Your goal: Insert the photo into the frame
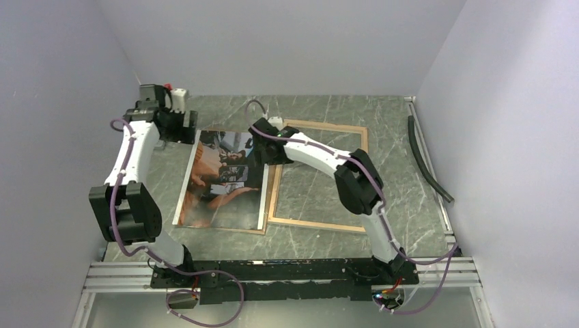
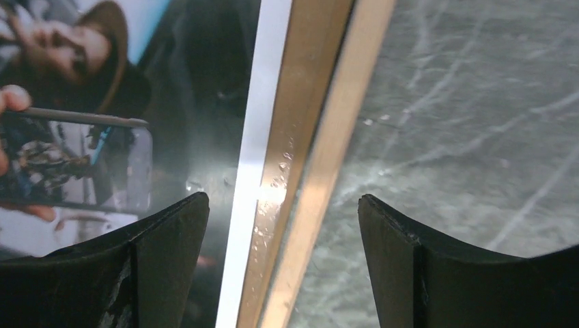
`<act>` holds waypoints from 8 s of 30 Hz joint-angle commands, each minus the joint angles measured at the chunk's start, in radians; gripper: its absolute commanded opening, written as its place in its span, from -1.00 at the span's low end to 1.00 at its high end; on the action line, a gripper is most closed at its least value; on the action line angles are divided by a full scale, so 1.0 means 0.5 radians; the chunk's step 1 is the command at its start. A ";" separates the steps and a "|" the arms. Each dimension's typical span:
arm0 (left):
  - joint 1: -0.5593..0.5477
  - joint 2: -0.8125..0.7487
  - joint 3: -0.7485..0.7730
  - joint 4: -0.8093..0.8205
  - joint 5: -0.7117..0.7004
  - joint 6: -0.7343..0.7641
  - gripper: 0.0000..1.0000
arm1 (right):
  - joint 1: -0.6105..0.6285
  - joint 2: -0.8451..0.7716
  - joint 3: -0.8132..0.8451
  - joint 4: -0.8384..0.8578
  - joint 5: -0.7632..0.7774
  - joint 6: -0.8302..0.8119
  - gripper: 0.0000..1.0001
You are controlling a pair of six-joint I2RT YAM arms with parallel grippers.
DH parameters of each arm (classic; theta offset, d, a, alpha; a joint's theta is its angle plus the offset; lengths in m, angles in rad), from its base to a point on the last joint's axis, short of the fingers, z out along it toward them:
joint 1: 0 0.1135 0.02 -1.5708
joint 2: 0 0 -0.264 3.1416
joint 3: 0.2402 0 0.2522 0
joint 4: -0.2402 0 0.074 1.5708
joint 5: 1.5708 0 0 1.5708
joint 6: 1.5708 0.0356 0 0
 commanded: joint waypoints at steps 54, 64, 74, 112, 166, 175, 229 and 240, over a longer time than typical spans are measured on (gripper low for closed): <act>0.458 0.497 -0.459 0.301 0.003 0.263 0.18 | 0.079 -0.058 -0.342 0.409 -0.472 0.273 0.62; 0.454 0.538 -0.438 0.357 0.020 0.244 0.19 | 0.043 -0.005 -0.405 0.334 -0.362 0.305 0.65; 0.413 0.640 -0.429 0.341 0.098 0.197 0.19 | -0.005 0.072 -0.399 0.543 -0.529 0.419 0.67; 0.215 0.589 -0.657 0.411 0.158 0.142 0.02 | -0.015 -0.240 -0.458 1.146 -1.163 0.492 0.64; 0.208 0.555 -0.707 0.426 0.188 0.143 -0.05 | -0.017 -0.442 -0.953 2.487 -1.744 0.786 0.66; 0.209 0.532 -0.734 0.432 0.189 0.159 -0.06 | -0.033 -0.333 -0.970 2.811 -1.761 0.871 0.80; 0.493 0.514 -0.558 0.384 -0.043 0.393 -0.07 | -0.281 -0.458 -1.351 2.542 -1.810 1.050 -0.55; 0.470 0.520 -0.550 0.356 0.018 0.368 -0.08 | -0.378 -0.717 -1.414 2.197 -1.738 0.809 -0.91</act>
